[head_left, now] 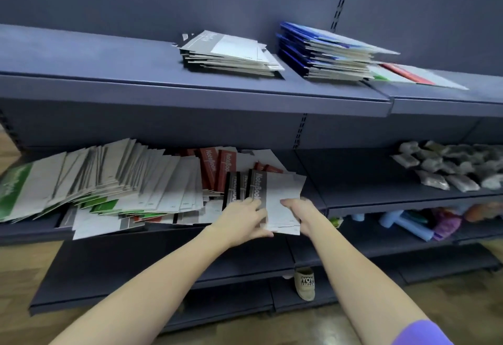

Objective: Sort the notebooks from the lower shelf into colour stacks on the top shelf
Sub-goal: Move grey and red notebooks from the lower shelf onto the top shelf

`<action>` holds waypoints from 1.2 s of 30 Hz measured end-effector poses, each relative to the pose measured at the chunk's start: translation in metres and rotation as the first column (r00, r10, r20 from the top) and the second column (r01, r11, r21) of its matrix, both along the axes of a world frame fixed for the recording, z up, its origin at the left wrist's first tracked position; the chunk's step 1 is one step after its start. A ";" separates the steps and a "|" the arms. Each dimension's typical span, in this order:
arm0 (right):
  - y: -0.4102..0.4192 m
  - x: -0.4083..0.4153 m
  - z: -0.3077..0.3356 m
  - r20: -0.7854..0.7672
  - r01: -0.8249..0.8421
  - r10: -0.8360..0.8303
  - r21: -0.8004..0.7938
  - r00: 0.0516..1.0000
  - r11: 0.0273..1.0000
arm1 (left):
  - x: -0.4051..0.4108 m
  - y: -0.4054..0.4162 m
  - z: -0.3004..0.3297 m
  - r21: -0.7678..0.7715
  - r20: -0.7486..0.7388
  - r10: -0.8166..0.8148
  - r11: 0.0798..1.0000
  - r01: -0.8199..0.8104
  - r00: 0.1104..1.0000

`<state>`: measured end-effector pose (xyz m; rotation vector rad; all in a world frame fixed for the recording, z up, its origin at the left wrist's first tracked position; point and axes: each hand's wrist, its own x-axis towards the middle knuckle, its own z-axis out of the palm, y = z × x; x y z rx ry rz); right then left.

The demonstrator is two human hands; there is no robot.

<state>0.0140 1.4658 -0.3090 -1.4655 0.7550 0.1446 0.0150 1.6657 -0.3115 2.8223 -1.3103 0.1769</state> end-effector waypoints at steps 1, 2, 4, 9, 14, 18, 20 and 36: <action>0.000 -0.001 0.001 0.018 -0.005 0.005 0.005 1.000 1.000 | 0.001 0.001 -0.001 -0.020 -0.037 0.002 1.000 -0.003 0.999; -0.001 0.000 0.002 0.021 -0.010 0.010 0.014 1.000 1.000 | 0.002 0.001 0.000 -0.031 -0.072 0.020 0.999 -0.022 0.997; -0.006 0.002 0.004 0.025 -0.035 0.035 0.001 0.999 0.999 | 0.002 -0.001 0.004 -0.033 -0.107 0.079 0.996 -0.083 0.991; -0.032 -0.005 0.009 0.084 -0.098 0.099 -0.018 0.992 0.995 | 0.001 -0.006 0.008 0.004 -0.056 0.244 0.970 -0.245 0.968; -0.078 -0.026 0.014 0.172 -0.102 0.089 0.066 0.981 0.993 | -0.003 -0.019 0.017 0.020 -0.109 0.432 0.901 -0.433 0.895; -0.112 -0.037 0.022 0.225 -0.159 0.132 0.105 0.965 0.982 | -0.019 -0.049 0.030 -0.089 -0.336 0.480 0.840 -0.535 0.810; -0.125 -0.047 0.026 0.235 -0.212 0.177 0.133 0.956 0.968 | -0.028 -0.068 0.035 -0.211 -0.465 0.443 0.785 -0.582 0.767; -0.178 -0.107 0.038 0.323 -0.520 0.479 0.051 0.816 0.852 | -0.105 -0.184 0.041 -0.506 -0.634 0.305 0.530 -0.680 0.710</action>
